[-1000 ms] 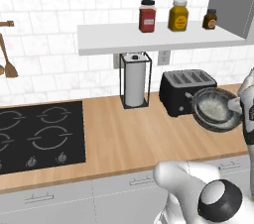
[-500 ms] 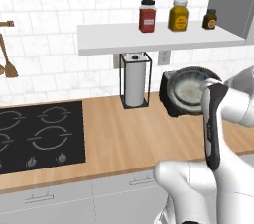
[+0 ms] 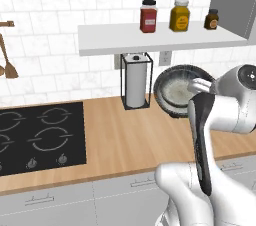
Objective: Pick up the bowls on the counter and stack them on top of one another in the open cabinet. Place the smaller bowl on top of the larger bowl.
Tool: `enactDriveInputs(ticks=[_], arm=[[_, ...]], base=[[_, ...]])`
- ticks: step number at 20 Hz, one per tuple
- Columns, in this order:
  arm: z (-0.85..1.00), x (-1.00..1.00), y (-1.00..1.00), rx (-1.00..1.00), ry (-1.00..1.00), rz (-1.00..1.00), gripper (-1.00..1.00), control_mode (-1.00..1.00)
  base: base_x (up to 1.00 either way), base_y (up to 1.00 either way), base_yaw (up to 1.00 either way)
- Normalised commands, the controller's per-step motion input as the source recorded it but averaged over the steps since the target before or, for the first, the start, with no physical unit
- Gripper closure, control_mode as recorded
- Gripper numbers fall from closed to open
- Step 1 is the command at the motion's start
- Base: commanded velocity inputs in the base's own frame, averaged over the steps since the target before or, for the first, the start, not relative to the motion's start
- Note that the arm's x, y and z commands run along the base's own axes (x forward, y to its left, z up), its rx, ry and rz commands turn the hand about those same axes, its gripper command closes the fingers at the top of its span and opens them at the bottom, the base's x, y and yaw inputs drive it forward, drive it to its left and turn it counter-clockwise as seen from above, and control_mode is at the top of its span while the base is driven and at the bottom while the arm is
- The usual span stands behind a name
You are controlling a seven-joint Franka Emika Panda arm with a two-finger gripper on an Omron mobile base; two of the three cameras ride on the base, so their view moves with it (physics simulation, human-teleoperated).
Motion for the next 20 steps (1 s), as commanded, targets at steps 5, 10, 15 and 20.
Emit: enactDriveInputs(ticks=[5, 10, 15, 20], arm=[[0.62, -0.06, 0.76, 0.0, 0.01, 0.13, 1.0, -1.0], [0.56, 0.11, 0.95, 0.0, 0.0, 0.16, 1.0, -1.0], [0.5, 0.3, 0.86, 0.0, -0.07, 0.12, 1.0, -1.0], [0.56, 0.9, 0.76, -0.02, -0.03, -0.03, 1.0, -1.0]], base=[[0.0, 0.0, 0.0], [0.0, 0.0, 0.0], [0.0, 0.0, 0.0], [0.0, 0.0, 0.0]])
